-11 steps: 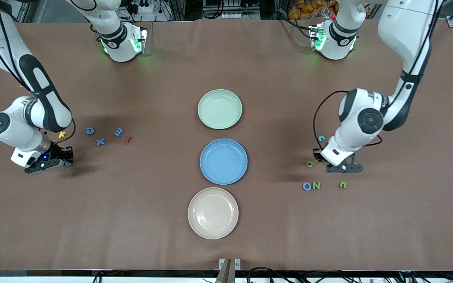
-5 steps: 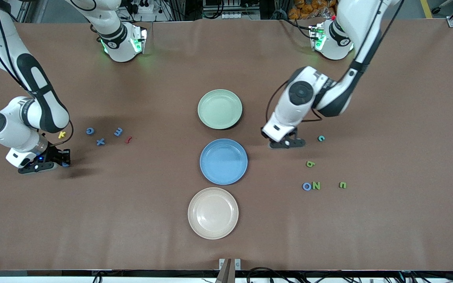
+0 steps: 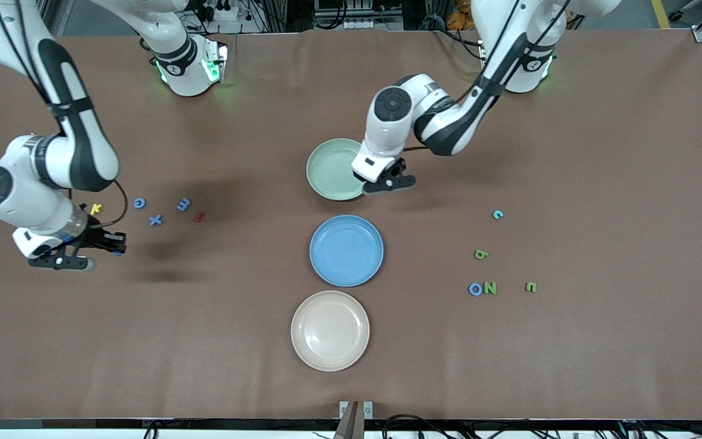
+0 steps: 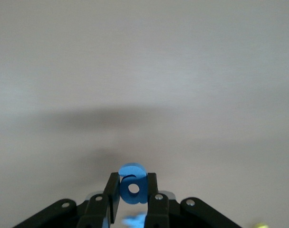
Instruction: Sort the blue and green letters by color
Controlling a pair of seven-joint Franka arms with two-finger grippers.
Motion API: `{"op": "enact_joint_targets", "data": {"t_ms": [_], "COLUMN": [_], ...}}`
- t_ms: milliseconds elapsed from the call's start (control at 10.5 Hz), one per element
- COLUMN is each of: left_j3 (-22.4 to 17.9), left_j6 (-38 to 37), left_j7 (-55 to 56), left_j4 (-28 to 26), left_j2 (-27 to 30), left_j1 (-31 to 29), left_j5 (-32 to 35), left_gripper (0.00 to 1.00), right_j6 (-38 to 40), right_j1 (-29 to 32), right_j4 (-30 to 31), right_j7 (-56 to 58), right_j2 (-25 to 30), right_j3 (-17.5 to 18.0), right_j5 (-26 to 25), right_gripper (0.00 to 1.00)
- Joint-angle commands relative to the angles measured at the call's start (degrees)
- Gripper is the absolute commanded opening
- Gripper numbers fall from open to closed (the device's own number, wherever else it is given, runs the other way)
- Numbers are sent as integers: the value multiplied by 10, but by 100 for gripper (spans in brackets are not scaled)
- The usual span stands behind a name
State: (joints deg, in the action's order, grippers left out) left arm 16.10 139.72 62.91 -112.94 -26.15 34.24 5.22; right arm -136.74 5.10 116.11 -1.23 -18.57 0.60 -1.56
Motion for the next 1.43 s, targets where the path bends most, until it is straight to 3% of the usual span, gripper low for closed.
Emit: {"op": "enact_joint_targets", "data": {"t_ms": [0,190,285,571,856,1332], "left_j3": [-5,-4,-4,-5,-12,-12], "left_j6": [-4,-4,-4,-4,-10,-23], "left_j7": [83,103,106,108,83,-223], "left_j4": [54,84,97,104,99,104], "left_j2": [-36,-60,-65,-65,-37,-34], "left_j1": [44,54,61,56,-18,-187], "left_j5": [5,5,5,6,14,14], "left_gripper": [0,32,40,100,100,100], "right_j6": [42,52,57,58,57,54], "right_j1": [-94,-160,-192,-250,-298,-389], "right_j4": [12,13,12,-6,-91,-266], "right_j7": [-159,-273,-314,-398,-467,-579], "right_j2": [40,42,42,35,-4,-157], "right_j3": [-3,-3,-3,-2,0,2], "right_j5": [0,1,1,3,3,2], "right_gripper": [0,3,3,2,1,0]}}
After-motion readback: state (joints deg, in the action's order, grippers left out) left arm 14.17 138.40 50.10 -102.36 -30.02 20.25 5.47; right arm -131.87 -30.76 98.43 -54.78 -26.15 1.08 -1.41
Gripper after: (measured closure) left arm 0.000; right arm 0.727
